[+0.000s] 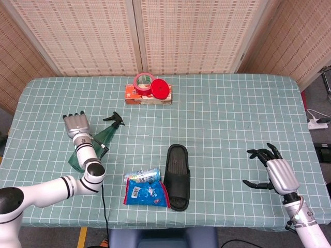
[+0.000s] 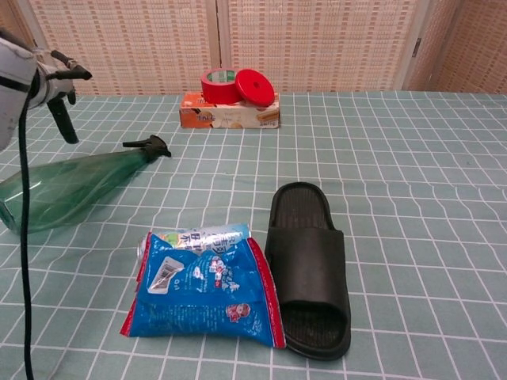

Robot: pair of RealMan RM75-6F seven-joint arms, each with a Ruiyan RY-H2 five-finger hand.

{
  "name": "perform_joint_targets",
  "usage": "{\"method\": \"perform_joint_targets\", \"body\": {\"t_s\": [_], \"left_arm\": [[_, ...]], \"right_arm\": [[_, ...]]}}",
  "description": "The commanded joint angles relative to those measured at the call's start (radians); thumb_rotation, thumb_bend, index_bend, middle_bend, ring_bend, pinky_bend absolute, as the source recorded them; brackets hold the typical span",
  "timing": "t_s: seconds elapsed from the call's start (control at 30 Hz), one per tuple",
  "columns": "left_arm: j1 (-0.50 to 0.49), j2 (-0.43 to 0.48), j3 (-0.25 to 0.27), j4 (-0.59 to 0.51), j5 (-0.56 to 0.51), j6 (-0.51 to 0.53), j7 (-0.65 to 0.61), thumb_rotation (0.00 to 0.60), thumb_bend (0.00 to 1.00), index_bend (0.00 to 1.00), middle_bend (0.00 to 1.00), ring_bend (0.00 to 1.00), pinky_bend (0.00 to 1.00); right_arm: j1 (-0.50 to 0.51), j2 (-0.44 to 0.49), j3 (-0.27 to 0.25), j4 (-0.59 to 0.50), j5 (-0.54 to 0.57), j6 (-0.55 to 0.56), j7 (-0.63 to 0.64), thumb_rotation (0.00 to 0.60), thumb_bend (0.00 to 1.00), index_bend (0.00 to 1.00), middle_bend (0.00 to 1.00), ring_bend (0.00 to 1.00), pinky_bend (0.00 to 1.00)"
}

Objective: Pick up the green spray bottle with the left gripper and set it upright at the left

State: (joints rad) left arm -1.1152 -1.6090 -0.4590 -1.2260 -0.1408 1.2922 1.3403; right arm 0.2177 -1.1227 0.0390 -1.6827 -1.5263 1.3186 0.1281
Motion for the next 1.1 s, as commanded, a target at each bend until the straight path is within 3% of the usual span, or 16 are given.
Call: {"method": "perform_joint_targets", "body": {"t_s": [0.03, 0.2, 0.77, 0.97, 1.1], "left_arm": [[-0.035, -0.047, -0.042, 0.058, -0.050, 0.013, 0.051, 0.600, 0.22, 0.14, 0.19, 0.15, 0.15], [-0.079, -0.096, -0.106, 0.105, -0.089, 0.052, 0.086, 0.600, 0.22, 0.14, 0.19, 0.15, 0.14], [-0.162, -0.239, -0.237, 0.260, -0.125, 0.088, 0.173, 0.600, 0.22, 0.12, 0.19, 0.14, 0.11], [-0.168, -0.274, -0.253, 0.322, -0.109, 0.063, 0.206, 0.600, 0.22, 0.11, 0.17, 0.13, 0.10], [-0.166, -0.295, -0.261, 0.359, -0.095, 0.045, 0.217, 0.600, 0.22, 0.10, 0.17, 0.13, 0.10]], "right_arm": [[0.000, -0.005, 0.000, 0.007, -0.004, 0.005, -0.018, 0.600, 0.00, 0.24, 0.34, 0.19, 0.03], [-0.004, -0.023, 0.000, 0.022, -0.010, 0.021, -0.088, 0.600, 0.00, 0.24, 0.34, 0.17, 0.00], [-0.004, -0.019, 0.000, 0.019, -0.005, 0.019, -0.069, 0.600, 0.00, 0.24, 0.34, 0.17, 0.00], [-0.004, -0.022, 0.001, 0.023, -0.006, 0.023, -0.079, 0.600, 0.00, 0.24, 0.33, 0.09, 0.00], [-0.006, -0.027, 0.003, 0.027, -0.006, 0.030, -0.090, 0.600, 0.00, 0.23, 0.27, 0.02, 0.00]]}}
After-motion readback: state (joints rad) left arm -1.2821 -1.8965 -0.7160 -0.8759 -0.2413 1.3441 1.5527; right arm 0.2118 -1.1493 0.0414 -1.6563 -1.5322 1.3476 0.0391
